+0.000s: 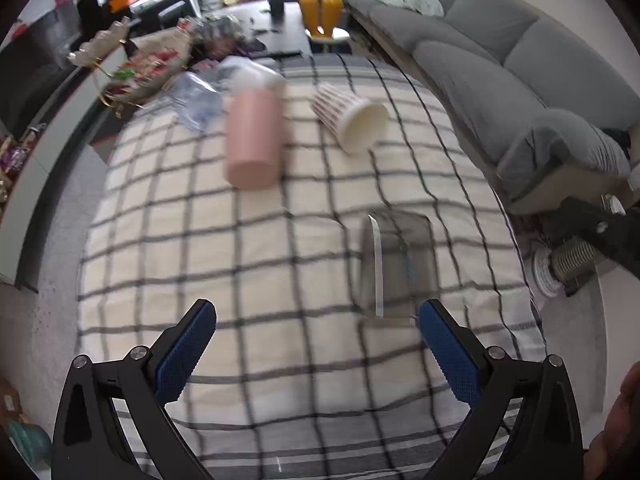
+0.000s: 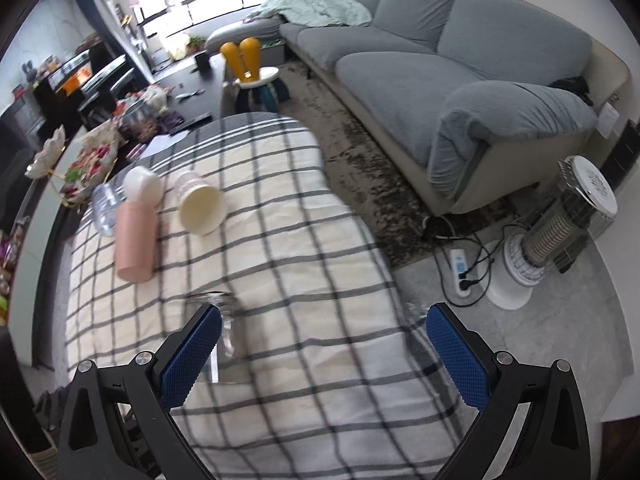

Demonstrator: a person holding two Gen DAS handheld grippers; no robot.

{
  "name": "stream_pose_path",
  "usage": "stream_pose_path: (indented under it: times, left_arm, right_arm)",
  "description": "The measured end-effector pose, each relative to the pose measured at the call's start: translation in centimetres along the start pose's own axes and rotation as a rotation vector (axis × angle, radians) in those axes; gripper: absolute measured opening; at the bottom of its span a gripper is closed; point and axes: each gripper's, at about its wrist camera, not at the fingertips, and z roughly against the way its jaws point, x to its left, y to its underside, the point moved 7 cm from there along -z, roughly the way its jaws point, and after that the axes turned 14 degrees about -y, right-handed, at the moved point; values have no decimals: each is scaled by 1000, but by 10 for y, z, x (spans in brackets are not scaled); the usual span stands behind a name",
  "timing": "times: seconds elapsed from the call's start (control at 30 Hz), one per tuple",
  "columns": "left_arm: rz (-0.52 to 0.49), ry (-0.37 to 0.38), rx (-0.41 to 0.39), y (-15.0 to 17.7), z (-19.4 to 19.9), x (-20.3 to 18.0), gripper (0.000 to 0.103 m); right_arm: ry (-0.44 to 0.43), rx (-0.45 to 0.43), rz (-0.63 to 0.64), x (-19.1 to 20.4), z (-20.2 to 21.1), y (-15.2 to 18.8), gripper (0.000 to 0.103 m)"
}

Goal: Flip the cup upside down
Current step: 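Lift the glass cup with the left gripper, set it down, and open, then move the right gripper to the glass cup and close on it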

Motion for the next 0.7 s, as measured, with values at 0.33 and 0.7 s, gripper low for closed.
stream_pose_path:
  times: [0.33, 0.7]
  left_arm:
    - [174, -83, -63, -23, 1, 96, 103]
    - [197, -39, -24, -43, -31, 121, 103]
  right_arm:
    - [-21, 135, 67, 69, -38, 1, 102]
    - [19, 404, 68, 90, -104, 6, 102]
